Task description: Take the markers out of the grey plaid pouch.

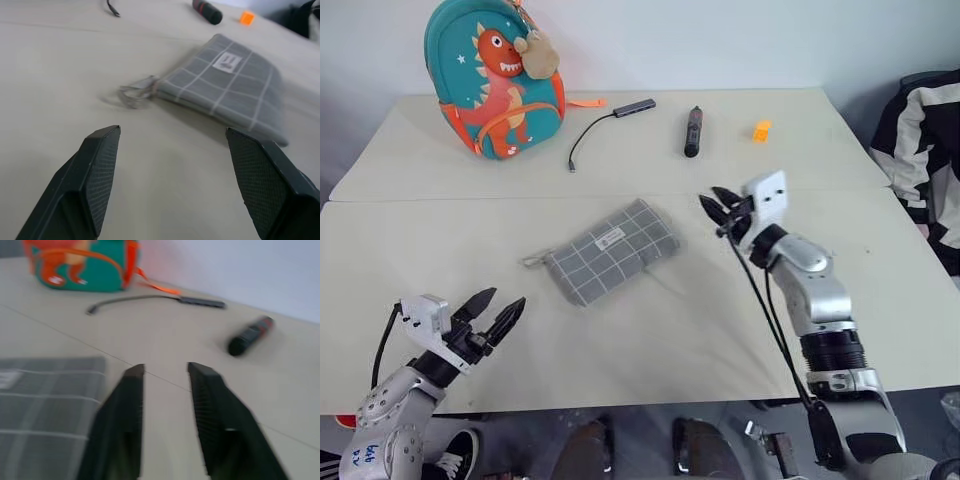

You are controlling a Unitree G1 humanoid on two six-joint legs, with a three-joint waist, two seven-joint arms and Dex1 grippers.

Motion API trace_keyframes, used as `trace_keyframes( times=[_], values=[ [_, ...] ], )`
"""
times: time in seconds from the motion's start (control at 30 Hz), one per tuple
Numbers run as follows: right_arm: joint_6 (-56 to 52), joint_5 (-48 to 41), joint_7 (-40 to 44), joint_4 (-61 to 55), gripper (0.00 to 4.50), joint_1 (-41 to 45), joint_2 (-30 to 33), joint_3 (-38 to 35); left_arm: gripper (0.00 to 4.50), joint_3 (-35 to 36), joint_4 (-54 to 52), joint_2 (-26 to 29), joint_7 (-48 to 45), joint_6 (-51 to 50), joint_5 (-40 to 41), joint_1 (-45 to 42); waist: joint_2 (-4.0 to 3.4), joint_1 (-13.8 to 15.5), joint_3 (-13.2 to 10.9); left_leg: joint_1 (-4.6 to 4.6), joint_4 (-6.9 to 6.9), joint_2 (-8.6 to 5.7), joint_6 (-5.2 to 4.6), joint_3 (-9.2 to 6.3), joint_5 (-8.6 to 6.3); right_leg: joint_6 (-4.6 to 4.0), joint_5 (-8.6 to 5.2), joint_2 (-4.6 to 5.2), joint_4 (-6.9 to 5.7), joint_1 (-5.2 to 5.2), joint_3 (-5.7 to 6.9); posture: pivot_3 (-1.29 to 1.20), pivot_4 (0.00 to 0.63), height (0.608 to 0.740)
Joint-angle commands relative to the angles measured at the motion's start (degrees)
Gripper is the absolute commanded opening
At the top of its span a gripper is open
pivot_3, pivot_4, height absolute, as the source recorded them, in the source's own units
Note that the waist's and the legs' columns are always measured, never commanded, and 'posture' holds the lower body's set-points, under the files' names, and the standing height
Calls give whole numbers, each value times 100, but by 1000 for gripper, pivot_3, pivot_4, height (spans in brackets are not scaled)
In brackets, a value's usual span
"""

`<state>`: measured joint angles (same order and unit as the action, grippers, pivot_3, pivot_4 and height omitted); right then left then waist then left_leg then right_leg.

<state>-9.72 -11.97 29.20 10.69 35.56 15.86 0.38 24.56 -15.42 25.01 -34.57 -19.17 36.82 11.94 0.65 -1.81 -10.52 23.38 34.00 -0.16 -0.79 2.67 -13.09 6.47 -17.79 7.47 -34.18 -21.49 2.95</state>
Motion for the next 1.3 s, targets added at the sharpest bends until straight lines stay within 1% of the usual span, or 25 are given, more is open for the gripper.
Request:
trace_keyframes(
  times=[0.03, 0.1, 0.2, 0.23, 0.27, 0.33, 0.4, 0.47, 0.57, 0.7, 0.83, 0.93, 1.0, 1.03, 1.13, 1.23, 1.3],
  values=[
    [201, 278, 27, -279, 40, 145, -316, 527, 3570, 78, -250, 81, 106, -429, 386, -23, 0, -3, 0, 0, 0, 0, 0, 0, 0, 0, 0, 0, 0, -2, -1, 0, 150, 740],
    [587, 809, -39, 74, 40, 184, -372, 932, 3570, 58, -296, 92, 174, -767, 606, -37, 0, -2, 0, -1, 0, 0, 1, -1, 0, -2, -1, -1, -1, -3, -2, 0, 150, 740],
    [1151, 1477, -376, 843, 40, 306, -377, 1276, 3570, 5, -451, 110, 462, -1291, 834, -88, 10, 10, 6, 0, 0, -3, 1, 1, 0, -3, 0, 0, -1, -5, -3, 0, 150, 740],
    [1265, 1724, -558, 1189, 40, 373, -389, 1396, 3570, 25, -465, 113, 547, -1638, 1170, -164, 12, 18, 7, 1, 0, -4, 1, 0, 0, -3, 0, 2, 0, -4, -1, 0, 150, 740],
    [1358, 1899, -688, 1450, 40, 427, -403, 1475, 3570, 48, -474, 115, 605, -1891, 1422, -221, 13, 19, 8, -1, 0, -5, 1, 0, 0, -3, 0, 2, 0, -4, -1, 0, 150, 740],
    [1581, 2141, -917, 1839, 40, 521, -469, 1578, 3570, 20, -510, 112, 735, -2155, 1648, -373, 15, 8, 9, 0, 3, -5, 2, -1, 0, -4, 1, 3, 0, -3, -1, 0, 150, 740],
    [1537, 2318, -1085, 2074, 40, 573, -527, 1623, 3570, -79, -516, 68, 962, -2449, 1857, -654, 15, 0, 9, -1, 3, -5, 4, -1, 2, -4, 1, 0, -4, -3, -1, 0, 150, 740],
    [1662, 2575, -985, 2115, 40, 532, -425, 1800, 3570, 4, -300, -162, 1637, -2867, 2298, -1030, 16, 1, 9, -3, 4, -5, 10, -1, 6, -5, 1, -2, -13, -2, 2, 0, 150, 740],
    [1663, 2500, -913, 1985, 40, 432, -436, 1694, 3570, -47, -182, -340, 2219, -3198, 2433, -1312, 25, -20, 15, -9, 15, -5, 11, 3, 8, -5, 1, -8, -33, -1, 10, 0, 150, 740],
    [1600, 2441, -816, 1735, 40, 272, -417, 1615, 3570, -99, 64, -564, 2603, -3420, 2550, -1607, 25, -15, 14, -17, 23, -1, 14, 20, 11, -3, 1, -17, -51, -2, 28, 0, 150, 740],
    [1560, 2422, -782, 1487, 40, 142, -441, 1592, 3570, -128, 112, -478, 2766, -3698, 2552, -1680, 30, -2, 15, -19, 40, 1, 16, 20, 12, -2, 2, -18, -66, -1, 28, 0, 150, 740],
    [1486, 2426, -788, 1372, 40, 120, -458, 1571, 3570, 167, 349, -511, 3056, -3970, 3034, -1813, 30, -1, 15, -22, 41, 2, 18, 20, 13, -2, 2, -18, -71, -1, 25, 0, 150, 740],
    [1442, 2414, -788, 1339, 40, 106, -468, 1557, 3570, 395, 701, -743, 3525, -3907, 3380, -2134, 30, 10, 15, -24, 42, 4, 21, 19, 15, -2, 2, -18, -73, -2, 24, 0, 150, 740],
    [1433, 2408, -777, 1323, 40, 99, -468, 1554, 3570, 416, 810, -795, 3614, -3928, 3485, -2260, 31, 18, 14, -24, 42, 4, 22, 18, 15, -2, 2, -18, -74, -2, 25, 0, 150, 740],
    [1414, 2399, -746, 1280, 40, 91, -474, 1534, 3570, 72, 919, -791, 3613, -3951, 3123, -2509, 39, 21, 10, -21, 49, 6, 23, 14, 17, -2, 2, -19, -77, -1, 29, 0, 150, 740],
    [1404, 2373, -683, 1246, 40, 89, -481, 1523, 3570, -41, 1240, -886, 3773, -3942, 2996, -2742, 39, 26, 10, -20, 50, 1, 23, 18, 16, -1, 2, -18, -76, 0, 29, 0, 150, 740],
    [1391, 2376, -680, 1224, 40, 101, -484, 1502, 3570, -217, 1302, -887, 3701, -4048, 2944, -2873, 40, 26, 10, -20, 49, 0, 23, 18, 16, -1, 2, -18, -75, 0, 29, 0, 150, 740]
  ],
)
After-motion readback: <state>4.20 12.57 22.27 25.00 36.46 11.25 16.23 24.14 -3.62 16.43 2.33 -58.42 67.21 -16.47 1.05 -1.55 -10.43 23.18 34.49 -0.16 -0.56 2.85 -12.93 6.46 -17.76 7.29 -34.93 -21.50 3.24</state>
